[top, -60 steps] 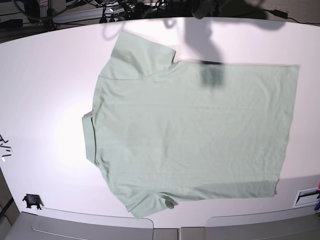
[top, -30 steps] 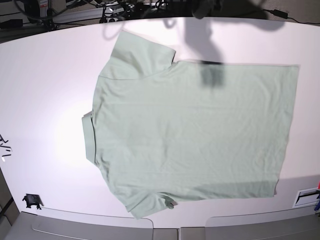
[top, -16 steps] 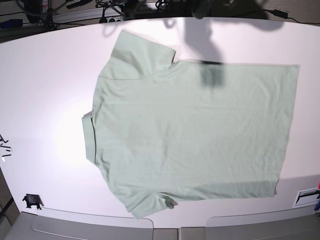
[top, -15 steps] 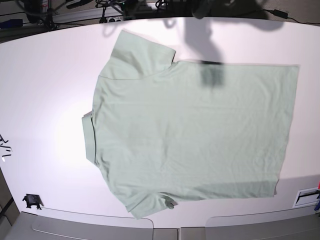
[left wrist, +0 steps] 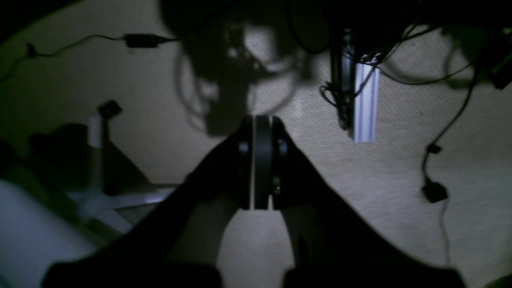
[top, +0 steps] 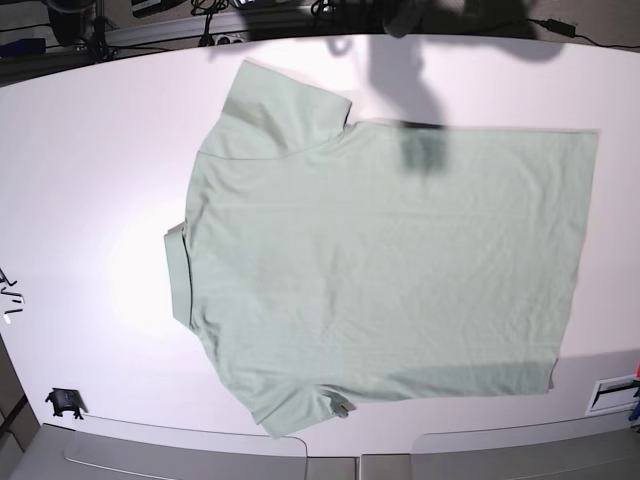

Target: Fold the T-shirt properly

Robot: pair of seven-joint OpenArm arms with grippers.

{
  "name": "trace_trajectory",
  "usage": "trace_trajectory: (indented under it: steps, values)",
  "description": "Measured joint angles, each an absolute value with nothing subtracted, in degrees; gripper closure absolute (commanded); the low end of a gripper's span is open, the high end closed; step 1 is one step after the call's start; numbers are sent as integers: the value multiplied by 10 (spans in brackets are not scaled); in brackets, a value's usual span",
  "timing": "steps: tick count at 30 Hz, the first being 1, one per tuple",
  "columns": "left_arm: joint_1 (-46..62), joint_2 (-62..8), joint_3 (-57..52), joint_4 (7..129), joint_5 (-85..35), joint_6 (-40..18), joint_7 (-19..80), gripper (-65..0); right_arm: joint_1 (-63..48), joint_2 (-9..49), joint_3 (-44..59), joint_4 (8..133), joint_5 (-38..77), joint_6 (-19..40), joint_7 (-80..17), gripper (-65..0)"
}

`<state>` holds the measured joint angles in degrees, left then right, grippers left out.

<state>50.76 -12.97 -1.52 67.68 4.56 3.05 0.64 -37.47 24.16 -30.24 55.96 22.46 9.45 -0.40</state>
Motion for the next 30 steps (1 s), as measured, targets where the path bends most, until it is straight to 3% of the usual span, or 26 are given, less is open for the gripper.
trace_trajectory:
  steps: [13,18,26,30]
  values:
    - [682,-200,-15,1016,-6,15,44,0,-621,302,-57,928,230,128,-14,0]
    - [701,-200,-17,1122,-22,-5,94,0,-656,300,33,1044,332,179,-13,0]
    - [701,-199,-110,1207,-190,-108,103,0,-644,269,163,1103,510,213,-43,0]
    - [701,-197,-171,1210,-294,-218,103,0,-596,225,207,1101,613,259,-99,0]
